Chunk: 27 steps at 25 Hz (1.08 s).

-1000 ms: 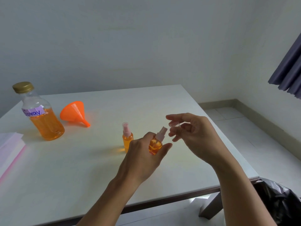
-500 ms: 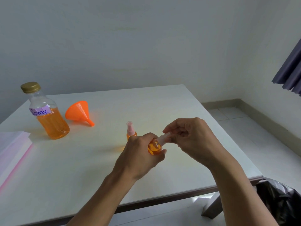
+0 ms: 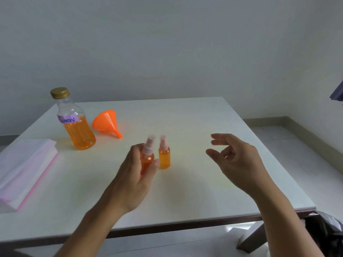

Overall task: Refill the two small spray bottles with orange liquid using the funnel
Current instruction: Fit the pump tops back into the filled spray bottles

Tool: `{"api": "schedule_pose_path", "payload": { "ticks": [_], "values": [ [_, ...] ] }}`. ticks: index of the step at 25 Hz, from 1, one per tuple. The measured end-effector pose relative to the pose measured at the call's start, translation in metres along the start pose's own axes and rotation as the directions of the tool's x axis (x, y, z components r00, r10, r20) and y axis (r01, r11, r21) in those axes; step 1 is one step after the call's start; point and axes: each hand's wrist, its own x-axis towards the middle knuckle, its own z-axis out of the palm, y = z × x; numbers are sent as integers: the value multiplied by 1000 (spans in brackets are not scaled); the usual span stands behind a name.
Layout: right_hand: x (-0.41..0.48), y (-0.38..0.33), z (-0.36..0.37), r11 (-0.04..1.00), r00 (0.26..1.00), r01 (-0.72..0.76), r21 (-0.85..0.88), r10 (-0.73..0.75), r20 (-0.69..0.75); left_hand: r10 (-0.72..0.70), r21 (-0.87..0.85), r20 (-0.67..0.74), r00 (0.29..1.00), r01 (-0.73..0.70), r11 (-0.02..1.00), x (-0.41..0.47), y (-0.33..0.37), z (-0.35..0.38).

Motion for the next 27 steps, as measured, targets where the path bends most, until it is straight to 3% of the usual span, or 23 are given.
{"api": "schedule_pose_path", "payload": {
  "ticks": [2, 4, 7, 9, 17, 27],
  "values": [
    [-4, -7, 16, 990, 998, 57, -126, -57, -2, -43, 3, -121, 992, 44, 999, 2, -18, -20],
    [-11, -24, 35, 981, 987, 161, -110, -159, 33, -70, 27, -305, 950, 82, 996, 10, -35, -43],
    [-28, -46, 65, 928, 918, 363, -85, -340, 207, -130, 30, -513, 849, 168, 985, 24, -71, -78],
    [-35, -49, 79, 902, 868, 426, -74, -384, 314, -148, 24, -572, 807, 196, 980, 29, -94, -93],
    [-30, -50, 116, 861, 811, 489, -139, -391, 435, -150, -27, -580, 800, 165, 986, 30, -131, -113],
    [-34, -46, 112, 863, 841, 461, -208, -350, 412, -180, -82, -574, 799, 163, 983, 30, -139, -115]
  ]
}}
